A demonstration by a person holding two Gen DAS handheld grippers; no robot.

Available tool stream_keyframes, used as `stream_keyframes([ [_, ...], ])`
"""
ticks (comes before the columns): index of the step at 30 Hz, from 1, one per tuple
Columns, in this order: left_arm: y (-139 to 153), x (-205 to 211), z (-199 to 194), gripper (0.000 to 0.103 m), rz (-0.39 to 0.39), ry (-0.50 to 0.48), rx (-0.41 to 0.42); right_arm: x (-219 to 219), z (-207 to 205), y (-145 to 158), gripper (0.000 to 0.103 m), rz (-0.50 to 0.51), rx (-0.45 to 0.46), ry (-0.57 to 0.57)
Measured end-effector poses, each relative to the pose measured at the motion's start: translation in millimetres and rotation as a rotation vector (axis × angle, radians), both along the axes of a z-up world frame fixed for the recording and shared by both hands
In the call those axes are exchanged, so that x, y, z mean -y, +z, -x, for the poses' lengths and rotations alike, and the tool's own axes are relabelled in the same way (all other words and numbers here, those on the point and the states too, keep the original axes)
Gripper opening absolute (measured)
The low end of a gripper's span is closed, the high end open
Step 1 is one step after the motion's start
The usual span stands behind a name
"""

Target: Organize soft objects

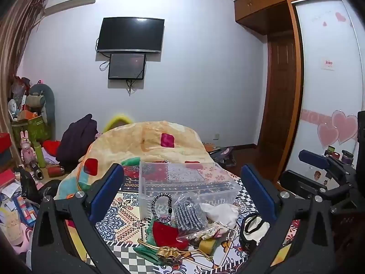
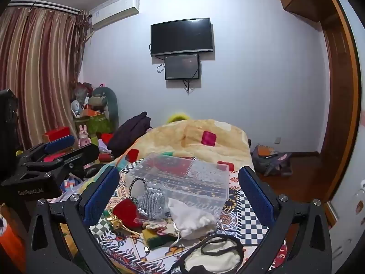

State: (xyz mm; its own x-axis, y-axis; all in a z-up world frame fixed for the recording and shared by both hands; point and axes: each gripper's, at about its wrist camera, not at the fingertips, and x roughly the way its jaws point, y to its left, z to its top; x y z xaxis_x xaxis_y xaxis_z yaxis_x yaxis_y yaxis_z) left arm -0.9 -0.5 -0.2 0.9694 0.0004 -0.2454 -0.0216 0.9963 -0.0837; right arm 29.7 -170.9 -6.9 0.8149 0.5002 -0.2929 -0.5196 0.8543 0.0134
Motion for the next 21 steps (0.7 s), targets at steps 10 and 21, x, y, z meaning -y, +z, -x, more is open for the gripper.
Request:
stream_keyframes([
  [10,-3.7,2.1,-2.3,0.103,-0.010,-0.005,-0.008,-3.5,2.0,-0.2,0.103,-0.004,-0.001,0.001],
  [21,-2.8,5.5,1.2,0.103,-0.028,-0.012,-0.007,3.0,3.1,1.6,0.103,-0.027,0.010,0.004],
])
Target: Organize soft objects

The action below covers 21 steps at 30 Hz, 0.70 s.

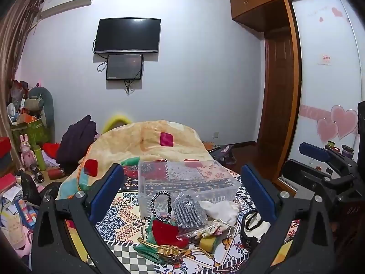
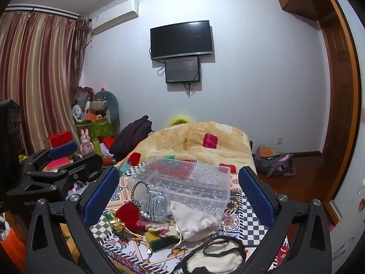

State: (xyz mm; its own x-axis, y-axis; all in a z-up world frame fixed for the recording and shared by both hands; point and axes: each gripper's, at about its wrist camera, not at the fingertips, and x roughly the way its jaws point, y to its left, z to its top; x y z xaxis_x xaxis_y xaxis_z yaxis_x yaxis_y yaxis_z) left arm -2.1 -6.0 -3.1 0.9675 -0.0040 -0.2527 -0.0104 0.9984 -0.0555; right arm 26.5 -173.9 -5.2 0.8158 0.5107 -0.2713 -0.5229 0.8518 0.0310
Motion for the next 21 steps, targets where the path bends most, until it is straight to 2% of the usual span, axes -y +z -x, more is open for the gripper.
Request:
stream_keyframes([
  [21,0.4,0.1,1.0,0.103,0.005,0.005,0.001,0.8,2.4,2.2,0.103,-0.011,0.004,0.005],
])
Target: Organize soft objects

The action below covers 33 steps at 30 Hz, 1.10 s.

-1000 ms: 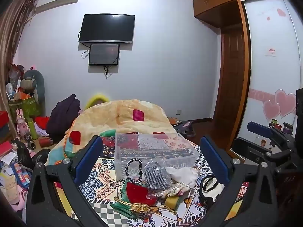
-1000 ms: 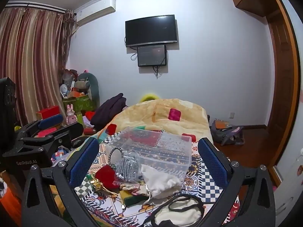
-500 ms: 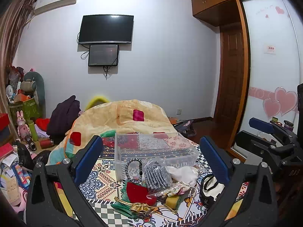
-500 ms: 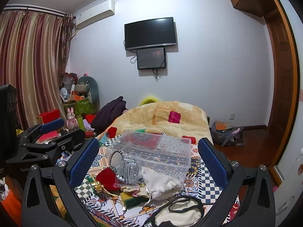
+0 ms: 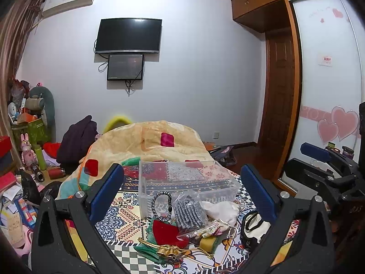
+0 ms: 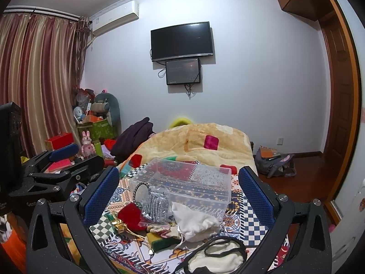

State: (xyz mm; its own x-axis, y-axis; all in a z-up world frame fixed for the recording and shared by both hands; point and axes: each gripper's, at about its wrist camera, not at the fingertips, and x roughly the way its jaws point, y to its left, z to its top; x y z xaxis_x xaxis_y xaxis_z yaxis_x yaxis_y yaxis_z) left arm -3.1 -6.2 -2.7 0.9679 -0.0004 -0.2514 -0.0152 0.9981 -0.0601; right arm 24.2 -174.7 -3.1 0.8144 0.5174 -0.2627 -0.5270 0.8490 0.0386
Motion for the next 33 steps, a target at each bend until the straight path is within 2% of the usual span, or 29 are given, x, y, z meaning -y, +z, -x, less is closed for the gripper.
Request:
stream_keyframes([
  [33,3.4,0.7,0.6,0.103,0.007,-0.010,-0.005,0.0,-0.3,-0.3,0.103,-0.007,-0.009,0.008],
])
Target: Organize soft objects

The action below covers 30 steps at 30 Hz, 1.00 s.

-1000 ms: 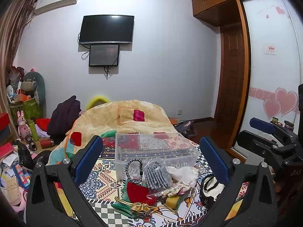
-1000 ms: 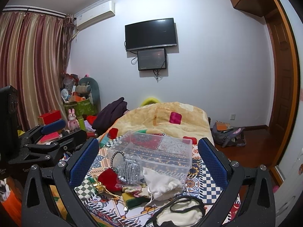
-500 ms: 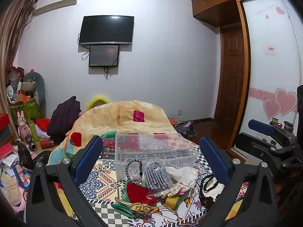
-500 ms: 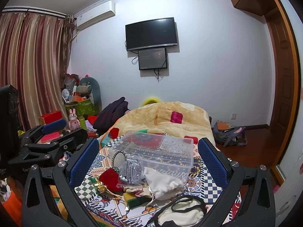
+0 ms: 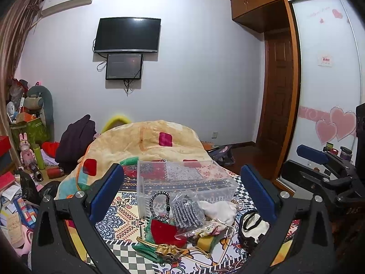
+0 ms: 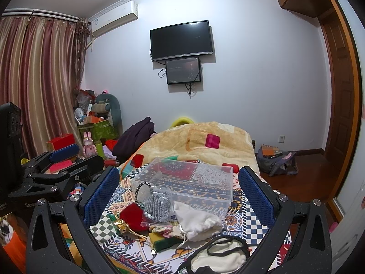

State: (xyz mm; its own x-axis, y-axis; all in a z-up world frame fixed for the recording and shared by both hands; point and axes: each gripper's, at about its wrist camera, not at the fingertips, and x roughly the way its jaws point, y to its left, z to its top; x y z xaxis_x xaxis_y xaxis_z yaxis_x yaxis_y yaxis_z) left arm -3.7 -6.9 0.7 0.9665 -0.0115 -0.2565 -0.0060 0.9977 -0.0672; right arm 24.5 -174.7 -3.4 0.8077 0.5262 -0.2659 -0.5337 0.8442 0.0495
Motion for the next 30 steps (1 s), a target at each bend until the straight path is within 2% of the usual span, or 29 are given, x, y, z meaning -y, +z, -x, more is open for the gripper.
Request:
stream_keyframes([
  [13,-4.9,-0.3,-5.6,0.103,-0.007,-0.024,-0.046,2.1,-5.7,-1.4,0.103,0.019,-0.032,-0.027],
  [18,-14.3,-5.3,-15.7,0.103,-0.007,-0.032,-0.096,8.4,-18.8,-11.2,0.103,0.040,-0.101,-0.028],
  [23,-34.7,-17.8,-35.3,0.103,0.023,-0.025,-0.181,16.1,-38.3,-32.2,0.103,0.077,-0.205,-0.046],
  [25,-45.6,-24.2,-44.0,0.101,0.032,-0.013,-0.218,19.0,-47.3,-43.0,0.097,0.087,-0.260,-0.049],
  [28,-59.8,-32.2,-58.7,0.087,0.045,-0.002,-0.278,21.3,-62.5,-59.3,0.085,0.096,-0.351,-0.050],
  [30,-69.1,-40.3,-70.6,0.083,0.059,0.003,-0.316,21.3,-72.9,-68.7,0.077,0.099,-0.414,-0.042],
])
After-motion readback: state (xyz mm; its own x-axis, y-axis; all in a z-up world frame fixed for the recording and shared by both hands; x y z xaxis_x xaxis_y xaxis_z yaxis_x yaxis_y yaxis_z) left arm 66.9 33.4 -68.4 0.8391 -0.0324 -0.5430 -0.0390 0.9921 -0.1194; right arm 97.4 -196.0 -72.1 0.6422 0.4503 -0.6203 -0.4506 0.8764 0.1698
